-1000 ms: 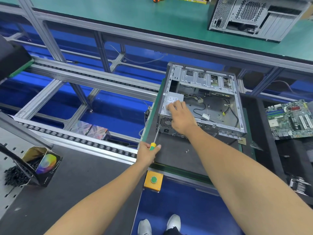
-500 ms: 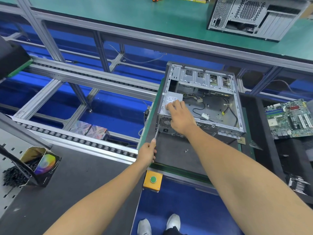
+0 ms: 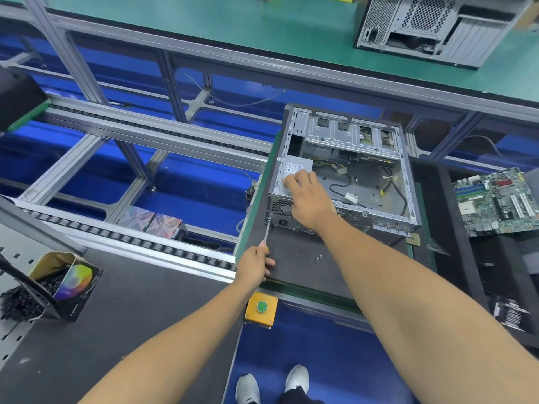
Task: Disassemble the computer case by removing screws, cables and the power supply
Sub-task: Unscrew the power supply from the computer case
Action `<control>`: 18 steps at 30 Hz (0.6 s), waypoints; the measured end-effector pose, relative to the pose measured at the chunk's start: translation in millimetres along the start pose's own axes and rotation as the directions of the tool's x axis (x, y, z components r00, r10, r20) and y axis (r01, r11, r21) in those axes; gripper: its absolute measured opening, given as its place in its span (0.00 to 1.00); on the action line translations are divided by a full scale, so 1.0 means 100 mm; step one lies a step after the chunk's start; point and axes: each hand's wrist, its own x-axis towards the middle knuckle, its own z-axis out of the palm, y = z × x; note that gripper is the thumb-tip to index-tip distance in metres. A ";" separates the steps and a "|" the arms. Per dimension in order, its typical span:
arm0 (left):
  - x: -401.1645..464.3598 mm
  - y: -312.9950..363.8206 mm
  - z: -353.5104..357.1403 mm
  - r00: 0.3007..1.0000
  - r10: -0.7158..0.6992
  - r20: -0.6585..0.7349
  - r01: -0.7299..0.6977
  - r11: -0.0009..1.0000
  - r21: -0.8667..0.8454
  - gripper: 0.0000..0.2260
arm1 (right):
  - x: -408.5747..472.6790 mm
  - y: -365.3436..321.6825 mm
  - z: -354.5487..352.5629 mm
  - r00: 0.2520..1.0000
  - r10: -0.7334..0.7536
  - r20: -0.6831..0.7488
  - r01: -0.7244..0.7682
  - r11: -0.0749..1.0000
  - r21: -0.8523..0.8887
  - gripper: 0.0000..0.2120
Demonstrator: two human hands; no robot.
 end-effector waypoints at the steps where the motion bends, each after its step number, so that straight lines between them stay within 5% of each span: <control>1: 0.00 0.00 0.00 1.000 0.002 -0.001 -0.002 1.000 0.001 0.20 | 0.00 0.00 0.00 1.000 0.000 -0.001 0.000 1.000 0.001 0.26; 12: -0.02 -0.04 0.00 1.000 0.009 -0.002 -0.009 0.996 0.085 0.21 | 0.00 0.01 0.01 1.000 -0.001 0.001 0.001 1.000 0.000 0.26; 18: -0.04 -0.06 -0.02 0.998 0.054 0.024 -0.058 0.962 0.268 0.21 | 0.01 0.02 0.02 1.000 -0.005 -0.006 0.005 1.000 0.007 0.27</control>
